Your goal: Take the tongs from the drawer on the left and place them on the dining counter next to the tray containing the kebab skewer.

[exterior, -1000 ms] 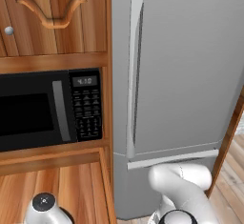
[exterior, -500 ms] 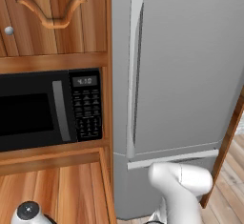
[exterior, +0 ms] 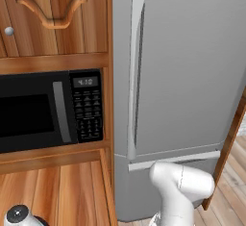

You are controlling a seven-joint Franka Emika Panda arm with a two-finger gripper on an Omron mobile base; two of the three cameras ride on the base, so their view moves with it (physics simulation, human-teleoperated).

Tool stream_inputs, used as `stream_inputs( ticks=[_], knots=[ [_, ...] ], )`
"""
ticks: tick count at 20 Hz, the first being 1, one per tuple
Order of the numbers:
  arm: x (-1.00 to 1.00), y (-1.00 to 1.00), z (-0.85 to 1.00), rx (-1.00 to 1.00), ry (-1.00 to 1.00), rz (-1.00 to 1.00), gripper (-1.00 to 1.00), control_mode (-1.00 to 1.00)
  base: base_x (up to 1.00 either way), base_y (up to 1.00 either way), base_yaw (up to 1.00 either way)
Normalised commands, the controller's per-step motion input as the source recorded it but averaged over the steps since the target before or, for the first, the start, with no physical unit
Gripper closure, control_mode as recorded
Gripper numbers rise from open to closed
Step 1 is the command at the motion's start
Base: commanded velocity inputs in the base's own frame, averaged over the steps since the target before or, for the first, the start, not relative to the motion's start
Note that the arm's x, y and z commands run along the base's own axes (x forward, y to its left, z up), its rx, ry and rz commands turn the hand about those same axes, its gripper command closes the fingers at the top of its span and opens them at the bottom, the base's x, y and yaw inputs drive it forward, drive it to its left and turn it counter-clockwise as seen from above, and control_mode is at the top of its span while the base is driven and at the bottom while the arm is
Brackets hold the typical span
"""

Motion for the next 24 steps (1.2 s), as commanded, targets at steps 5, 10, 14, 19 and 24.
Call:
stream_inputs(
  ticks=[5, 10, 14, 19, 24],
  knots=[
    [-0.05, 0.03, 0.38, 0.0, 0.0, -0.06, 1.0, -1.0, 0.0, 0.0, 0.0],
    [-0.12, -0.12, 1.0, 0.04, -0.03, -0.12, 1.0, -1.0, 0.0, 0.0, 0.0],
    [0.0, -0.75, 1.0, 0.0, -0.06, -0.06, 1.0, -1.0, 0.0, 0.0, 0.0],
    [0.0, -1.0, 0.9, 0.0, -0.09, -0.01, 1.0, -1.0, 0.0, 0.0, 0.0],
    [0.0, -1.0, 0.94, 0.0, -0.09, -0.01, 1.0, -1.0, 0.0, 0.0, 0.0]
  ],
)
